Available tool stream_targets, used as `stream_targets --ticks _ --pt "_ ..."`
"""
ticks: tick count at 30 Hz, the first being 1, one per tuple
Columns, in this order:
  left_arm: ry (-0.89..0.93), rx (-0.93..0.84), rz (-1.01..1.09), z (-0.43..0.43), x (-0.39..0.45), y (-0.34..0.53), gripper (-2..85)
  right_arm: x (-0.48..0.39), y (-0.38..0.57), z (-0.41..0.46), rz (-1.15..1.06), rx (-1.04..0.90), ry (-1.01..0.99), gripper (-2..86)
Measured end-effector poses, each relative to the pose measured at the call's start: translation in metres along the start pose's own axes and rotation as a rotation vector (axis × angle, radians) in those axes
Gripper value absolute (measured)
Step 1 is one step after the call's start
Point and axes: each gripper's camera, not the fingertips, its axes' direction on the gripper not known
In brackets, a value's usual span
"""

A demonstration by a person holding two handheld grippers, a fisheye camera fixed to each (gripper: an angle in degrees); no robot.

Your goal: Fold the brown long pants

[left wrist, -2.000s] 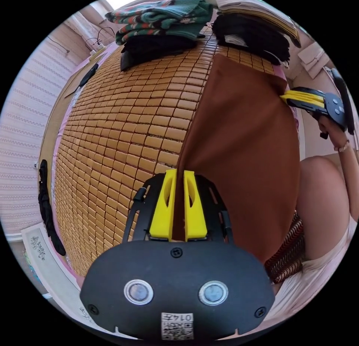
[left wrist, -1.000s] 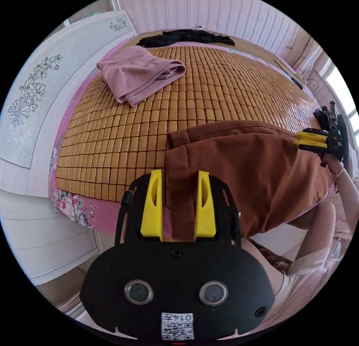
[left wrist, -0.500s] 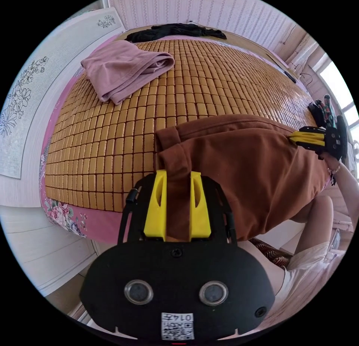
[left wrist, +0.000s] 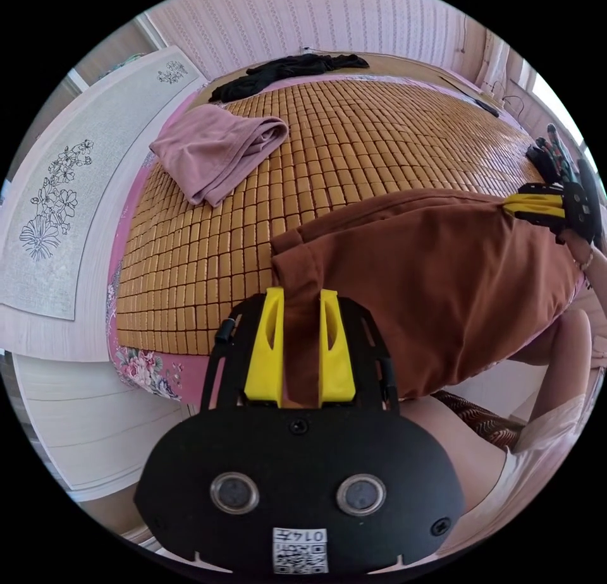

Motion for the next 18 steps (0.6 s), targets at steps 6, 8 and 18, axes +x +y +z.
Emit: stream_targets --ticks 6,8,18 --pt "0.001 0.043 0.015 -0.035 -0.004 -0.002 8.4 0.006 -0.003 -0.032 0.013 0.026 -0.022 0.4" --pt "-0.005 0.065 0.026 -0.053 -0.005 -0.005 8.4 0.014 -0.006 -0.051 0.033 0.050 -0.029 0.4" --pt "-0.021 0.000 -0.048 -0.027 -0.012 -0.059 10.0 0.082 -0.019 -0.038 0.310 -0.098 -0.054 2.7"
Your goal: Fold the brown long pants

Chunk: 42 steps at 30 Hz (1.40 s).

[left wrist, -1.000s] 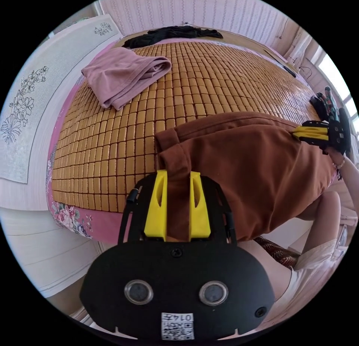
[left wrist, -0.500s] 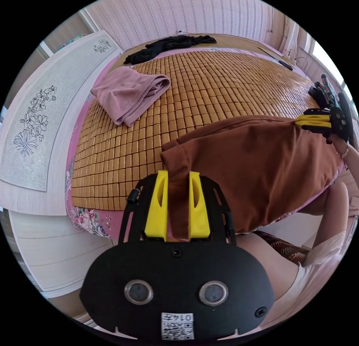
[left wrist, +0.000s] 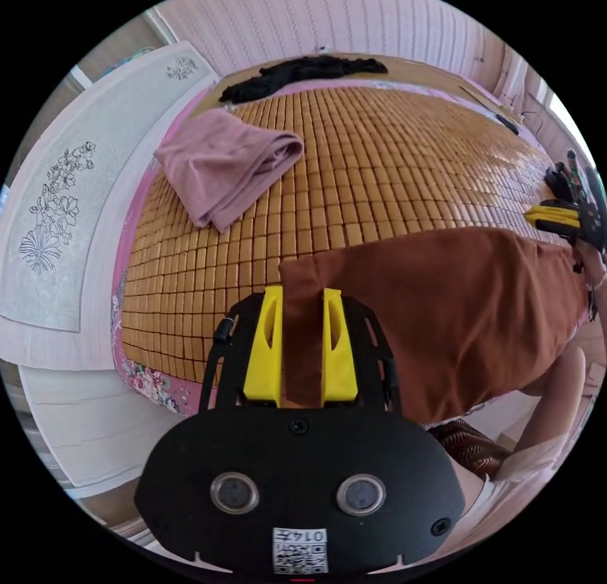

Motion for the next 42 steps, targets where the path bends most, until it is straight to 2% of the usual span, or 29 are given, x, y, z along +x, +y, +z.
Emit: stream_targets --ticks 2,6,10,14,17,20,23,25,29,38,42 --pt "-0.007 -0.100 0.004 0.034 0.005 -0.002 10.5 0.015 0.012 0.005 0.047 -0.060 0.029 6.2" --pt "0.049 -0.043 -0.046 0.031 -0.002 0.001 10.5 0.039 0.045 -0.001 0.073 -0.084 0.023 8.9" --pt "0.093 -0.035 -0.074 0.033 -0.005 0.001 10.4 0.059 0.068 0.008 0.074 -0.148 -0.015 6.6" --pt "0.062 -0.060 -0.055 0.034 0.004 -0.006 10.3 0.072 0.057 -0.012 0.108 -0.114 -0.058 -0.1" --pt "0.036 -0.082 -0.035 0.036 0.013 -0.011 10.3 0.085 0.048 -0.031 0.145 -0.016 0.031 -0.3" --pt "0.022 -0.083 -0.035 0.039 0.019 -0.013 10.2 0.088 0.037 -0.014 0.084 -0.140 -0.127 1.1" --pt "0.016 -0.085 -0.031 0.042 0.026 -0.014 10.1 0.077 0.036 -0.013 0.032 -0.167 -0.141 6.5" --pt "0.009 -0.090 -0.024 0.044 0.030 -0.015 10.0 0.072 0.036 -0.005 -0.010 -0.227 -0.150 4.7" --pt "-0.023 -0.086 0.008 0.048 0.044 -0.015 10.0 0.079 0.024 -0.016 -0.011 -0.212 -0.125 0.7" --pt "0.024 -0.099 -0.003 0.065 0.057 -0.014 10.0 0.091 -0.002 -0.001 0.091 -0.248 -0.125 0.7" --pt "0.061 -0.102 -0.044 0.073 0.060 -0.011 10.0 0.087 -0.008 -0.001 0.069 -0.252 -0.097 0.8"
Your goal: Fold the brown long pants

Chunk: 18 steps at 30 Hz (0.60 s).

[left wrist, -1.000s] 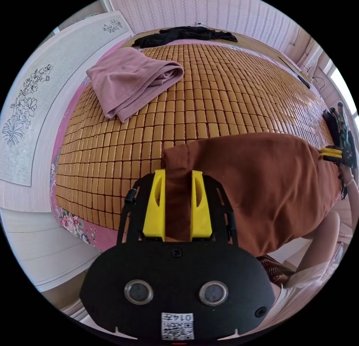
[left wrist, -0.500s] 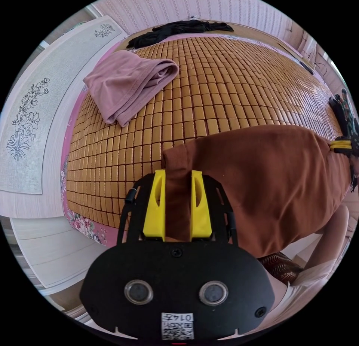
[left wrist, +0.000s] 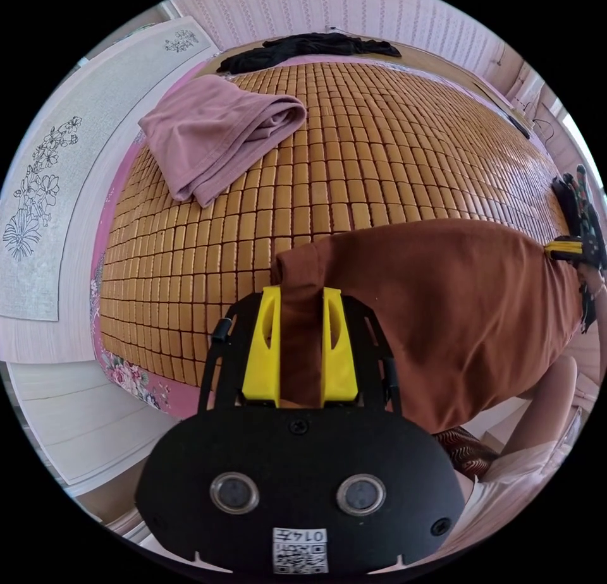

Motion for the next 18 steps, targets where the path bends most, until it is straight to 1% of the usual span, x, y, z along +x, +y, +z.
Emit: stream_targets --ticks 3,5,10,12,15,18 --pt "-0.011 -0.011 0.000 0.007 0.008 0.001 10.0 -0.009 -0.012 0.001 -0.042 -0.049 0.062 0.9" --pt "-0.027 -0.021 0.008 0.013 0.016 0.001 10.0 -0.009 -0.021 0.003 -0.058 -0.092 0.069 0.8" --pt "-0.035 -0.013 0.004 0.026 0.028 0.007 10.0 -0.008 -0.031 0.007 -0.094 -0.129 0.082 0.8" --pt "-0.039 -0.012 -0.003 0.029 0.031 0.010 10.1 -0.007 -0.031 0.008 -0.102 -0.127 0.084 0.8" --pt "-0.057 0.010 0.004 0.023 0.037 0.018 9.5 0.004 -0.025 0.007 -0.082 -0.086 0.035 0.7" --pt "-0.105 0.056 0.071 0.002 0.050 0.032 9.0 0.015 -0.014 -0.001 -0.057 -0.034 -0.025 0.6"
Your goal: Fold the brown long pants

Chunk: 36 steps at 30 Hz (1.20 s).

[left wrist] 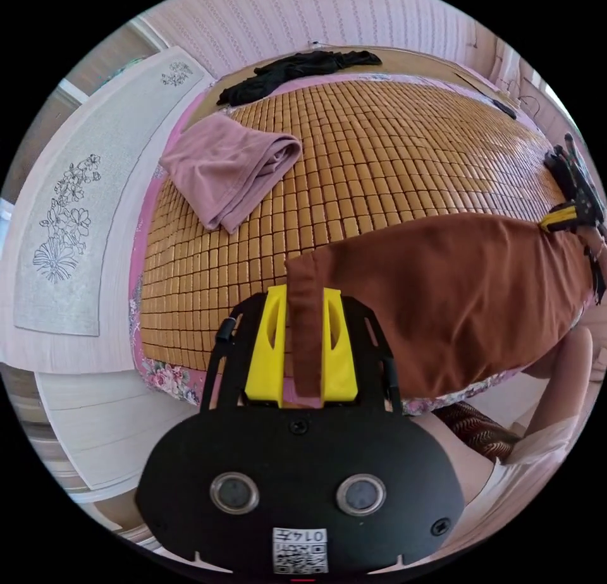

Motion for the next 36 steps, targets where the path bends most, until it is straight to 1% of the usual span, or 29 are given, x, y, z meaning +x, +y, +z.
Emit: stream_targets --ticks 4,6,8,10,12,14,19,24,26,27,28,29,30,31,33,34,36 --pt "-0.046 0.070 0.214 -0.037 0.053 0.019 9.2 -0.005 0.022 -0.015 -0.011 0.098 0.030 0.2" --pt "-0.041 0.110 0.315 -0.049 0.083 0.026 9.4 -0.015 0.028 -0.016 -0.043 0.108 0.102 -0.1" --pt "-0.039 0.155 0.422 -0.057 0.121 0.032 9.6 -0.024 0.036 -0.017 -0.037 0.141 0.229 -0.7" --pt "-0.041 0.178 0.487 -0.060 0.143 0.034 9.7 -0.026 0.041 -0.018 -0.040 0.161 0.289 -0.9" --pt "-0.046 0.201 0.528 -0.061 0.160 0.036 9.7 -0.025 0.044 -0.017 -0.044 0.170 0.284 -0.9" --pt "-0.031 0.220 0.569 -0.060 0.176 0.037 9.8 -0.022 0.046 -0.012 -0.077 0.158 0.200 -0.9" --pt "-0.007 0.245 0.619 -0.053 0.197 0.038 9.7 -0.021 0.044 0.012 -0.137 0.127 0.120 -1.0" --pt "0.103 0.261 0.632 -0.040 0.214 0.037 9.3 -0.019 0.033 0.042 -0.159 0.093 0.059 -1.0" --pt "0.339 0.253 0.639 -0.026 0.234 0.043 8.2 -0.019 0.023 0.056 -0.157 0.091 0.041 -0.9" --pt "0.399 0.245 0.646 -0.020 0.241 0.046 7.9 -0.019 0.020 0.062 -0.154 0.083 0.052 -0.9" --pt "0.484 0.233 0.656 -0.008 0.257 0.052 7.0 -0.019 0.014 0.079 -0.152 0.044 0.074 -0.9" --pt "0.518 0.228 0.657 0.007 0.274 0.058 5.9 -0.018 0.011 0.102 -0.141 -0.021 0.085 -0.9" --pt "0.525 0.229 0.644 0.015 0.282 0.060 4.3 -0.018 0.015 0.101 -0.132 0.056 0.086 -0.9" --pt "0.539 0.229 0.621 0.033 0.295 0.063 1.3 -0.016 0.021 0.108 -0.137 0.088 0.109 -0.9" --pt "0.517 0.198 0.573 0.062 0.311 0.067 -0.2 -0.006 0.025 0.113 -0.118 0.087 0.075 -0.9" --pt "0.465 0.167 0.577 0.081 0.321 0.071 -0.5 0.004 0.026 0.116 -0.111 0.070 0.032 -0.8" --pt "0.440 0.238 0.576 0.092 0.325 0.084 -0.8 0.017 0.024 0.117 -0.122 0.008 -0.008 -0.7"
